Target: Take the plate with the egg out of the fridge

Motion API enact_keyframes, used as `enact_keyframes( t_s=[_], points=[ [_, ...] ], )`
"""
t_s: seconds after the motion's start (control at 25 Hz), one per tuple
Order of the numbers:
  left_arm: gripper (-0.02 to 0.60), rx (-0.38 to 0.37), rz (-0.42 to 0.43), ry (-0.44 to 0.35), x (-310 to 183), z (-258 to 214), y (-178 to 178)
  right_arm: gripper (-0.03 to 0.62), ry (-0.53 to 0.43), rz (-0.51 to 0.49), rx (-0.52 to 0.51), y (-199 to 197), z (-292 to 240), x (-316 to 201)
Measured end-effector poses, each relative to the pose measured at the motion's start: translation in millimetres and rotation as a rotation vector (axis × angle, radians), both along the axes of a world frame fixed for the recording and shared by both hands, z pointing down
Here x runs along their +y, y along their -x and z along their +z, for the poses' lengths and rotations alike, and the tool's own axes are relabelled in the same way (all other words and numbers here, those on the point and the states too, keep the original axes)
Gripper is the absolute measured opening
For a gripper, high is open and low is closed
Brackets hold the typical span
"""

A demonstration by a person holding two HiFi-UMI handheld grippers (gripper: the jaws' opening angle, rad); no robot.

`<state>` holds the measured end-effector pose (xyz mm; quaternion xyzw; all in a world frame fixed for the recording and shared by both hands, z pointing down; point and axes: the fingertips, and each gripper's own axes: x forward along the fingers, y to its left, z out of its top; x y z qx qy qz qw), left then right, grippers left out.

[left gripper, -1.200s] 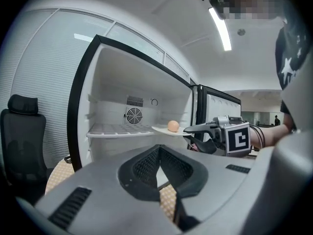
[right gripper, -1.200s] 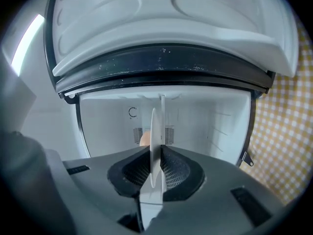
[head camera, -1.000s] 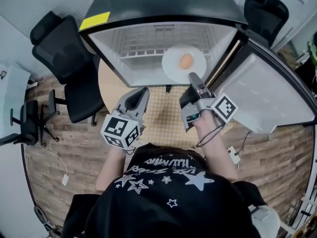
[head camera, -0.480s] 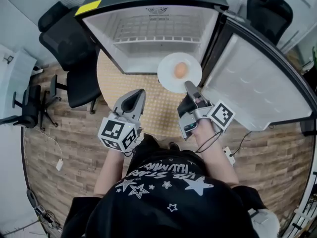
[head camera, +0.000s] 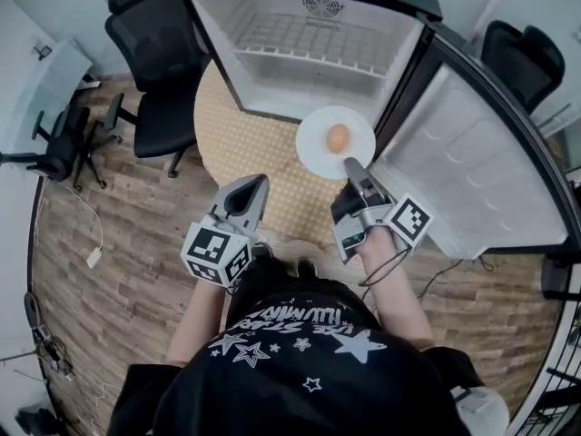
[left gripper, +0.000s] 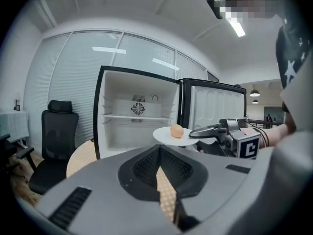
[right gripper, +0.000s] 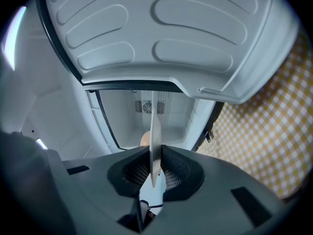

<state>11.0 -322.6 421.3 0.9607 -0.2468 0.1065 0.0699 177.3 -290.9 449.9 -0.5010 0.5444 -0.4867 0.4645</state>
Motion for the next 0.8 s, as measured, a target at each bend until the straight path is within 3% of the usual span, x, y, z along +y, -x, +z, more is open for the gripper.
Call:
enact_keyframes(
  t_s=[0.2,0.48,0.8],
  points=[
    [0.003,-0.005,-0.046,0.015,7.8,2.3,13.6,0.057,0.012,-0.030,0.001,6.5,9.5,2.8],
    [0.003,0.036,-0.032,-0.011,23.2,-14.7,21.7,0.058,0.010,-0.058,0.032,25.2,0.6,7.4],
    [0.003,0.065,-0.092,0.016,66.2,-9.0,86.2,0.057,0.010,-0.060,0.042,68.4,-12.0,47.5]
  ],
)
